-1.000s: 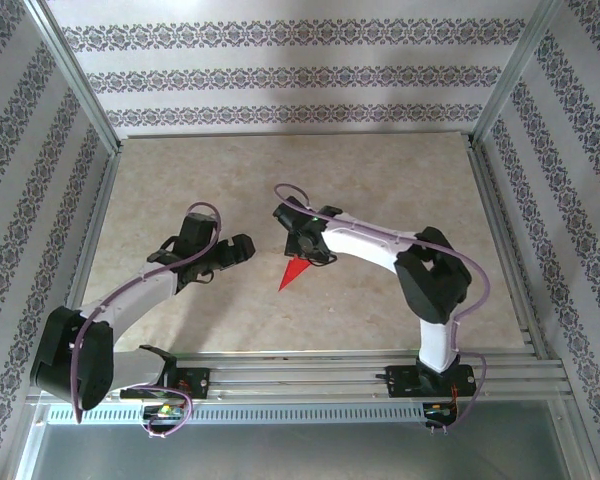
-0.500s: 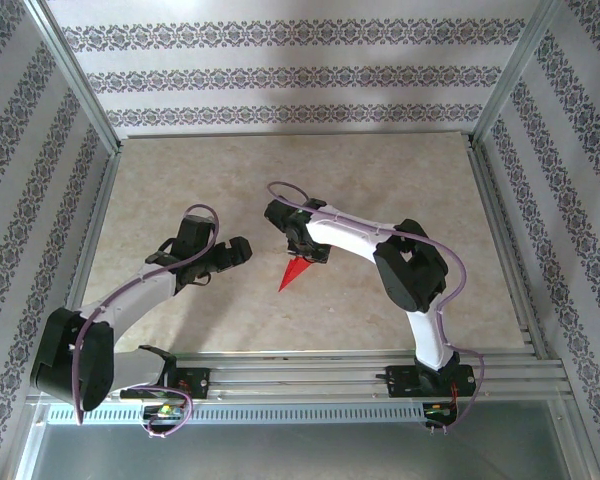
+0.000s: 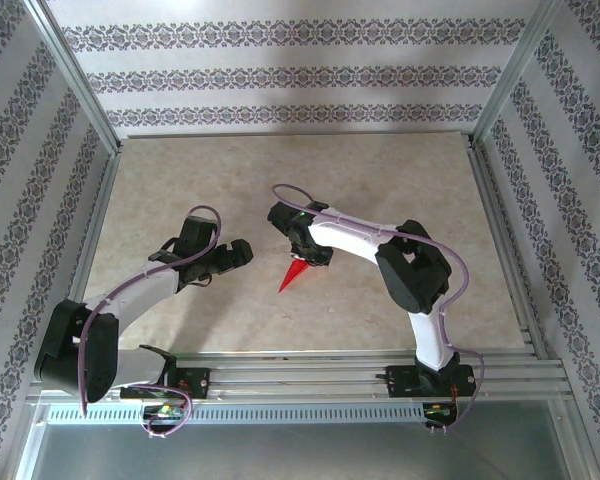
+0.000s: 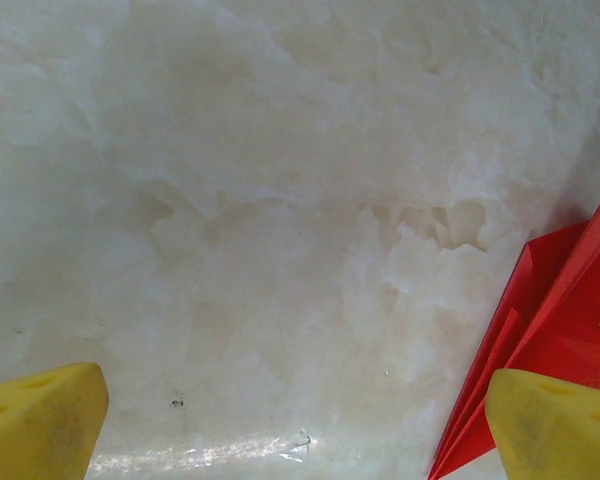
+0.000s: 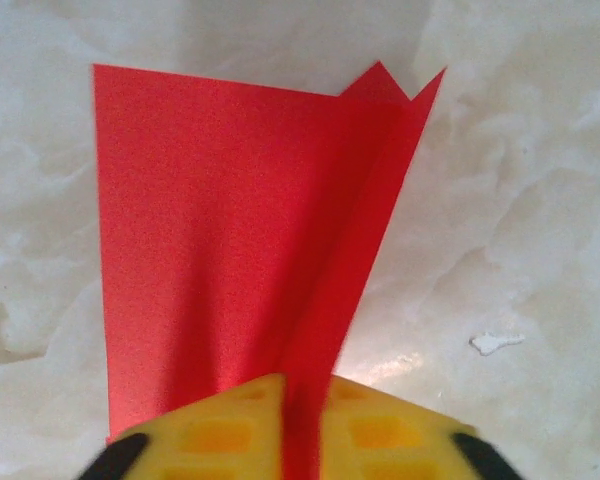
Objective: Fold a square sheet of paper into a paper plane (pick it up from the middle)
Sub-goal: Turn over the paper plane at the center of the table.
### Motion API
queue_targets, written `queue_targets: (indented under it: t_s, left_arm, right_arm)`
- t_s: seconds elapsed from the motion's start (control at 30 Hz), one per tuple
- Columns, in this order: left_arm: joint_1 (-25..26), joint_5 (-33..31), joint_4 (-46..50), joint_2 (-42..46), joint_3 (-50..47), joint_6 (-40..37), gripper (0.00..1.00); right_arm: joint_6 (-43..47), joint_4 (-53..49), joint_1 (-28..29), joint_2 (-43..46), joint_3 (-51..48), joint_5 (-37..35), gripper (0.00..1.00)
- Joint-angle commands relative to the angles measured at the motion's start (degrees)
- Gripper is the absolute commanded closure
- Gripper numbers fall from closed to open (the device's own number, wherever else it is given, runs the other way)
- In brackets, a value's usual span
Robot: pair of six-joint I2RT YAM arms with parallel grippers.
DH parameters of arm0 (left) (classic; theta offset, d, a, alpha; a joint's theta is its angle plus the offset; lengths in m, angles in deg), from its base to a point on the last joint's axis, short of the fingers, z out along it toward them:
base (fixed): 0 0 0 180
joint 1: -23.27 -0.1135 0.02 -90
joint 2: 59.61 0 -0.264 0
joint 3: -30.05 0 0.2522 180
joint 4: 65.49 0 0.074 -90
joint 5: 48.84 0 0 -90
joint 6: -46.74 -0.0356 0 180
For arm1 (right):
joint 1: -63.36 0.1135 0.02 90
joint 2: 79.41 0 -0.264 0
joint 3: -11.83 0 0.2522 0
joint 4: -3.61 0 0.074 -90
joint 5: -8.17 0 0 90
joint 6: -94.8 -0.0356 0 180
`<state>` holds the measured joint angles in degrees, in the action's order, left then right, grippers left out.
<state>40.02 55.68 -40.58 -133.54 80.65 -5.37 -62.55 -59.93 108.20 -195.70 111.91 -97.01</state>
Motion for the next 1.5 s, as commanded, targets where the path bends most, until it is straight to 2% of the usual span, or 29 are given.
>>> queue_targets:
  t_s: [0.0,0.07,0.2,0.3,0.47,0.6,0.77,0.9,1.0,1.2,1.47]
  left_arm:
    - [-0.8,0.1,0.4,0.5,0.2,-0.6,0.03]
    - [-0.8,0.1,0.6,0.9,0.3,-0.5,0.03]
    - [-0.9,0.2,0.9,2.2,0.3,-0.5,0.02]
    - [-0.9,0.2,0.6,3.8,0.1,-0.4,0.02]
    - [-1.2,-1.8,0.6,7.4,-0.4,2.3,0.03]
    - [-1.7,-1.7,3.2,8.6,0.5,5.7,0.05]
    - [-1.6,4.8,1.1,7.0,0.5,8.1,0.09]
    - [-0.5,6.6,0.1,6.5,1.2,8.6,0.12]
    - [0.2,9.7,-3.1,5.0,1.4,10.4,0.17]
    - [3.4,16.2,-13.2,-2.9,2.6,14.0,0.36]
    - [6.6,15.9,-16.3,-12.5,7.4,14.4,0.5]
  right_arm:
    - [-0.5,0.3,-0.3,3.4,-1.5,-0.7,0.94]
    - [0.8,1.1,-0.3,4.5,-1.8,-1.2,0.99]
    - [7.3,7.0,-0.6,8.1,-3.4,1.2,1.0]
    - [14.6,16.0,-1.4,11.0,-5.8,8.2,1.0]
    - [21.9,33.5,-3.9,13.1,-10.5,26.4,1.0]
    - [20.2,46.1,-6.4,13.2,-16.6,36.0,0.98]
    - [17.4,59.0,-9.2,10.1,-23.8,43.3,0.98]
    - [15.3,66.5,-10.9,8.2,-28.4,46.0,0.98]
    - [15.0,68.5,-11.7,8.1,-30.5,46.5,0.97]
    - [15.5,69.4,-12.8,7.8,-32.8,46.9,0.97]
    - [15.6,70.1,-13.7,7.2,-34.1,47.4,0.97]
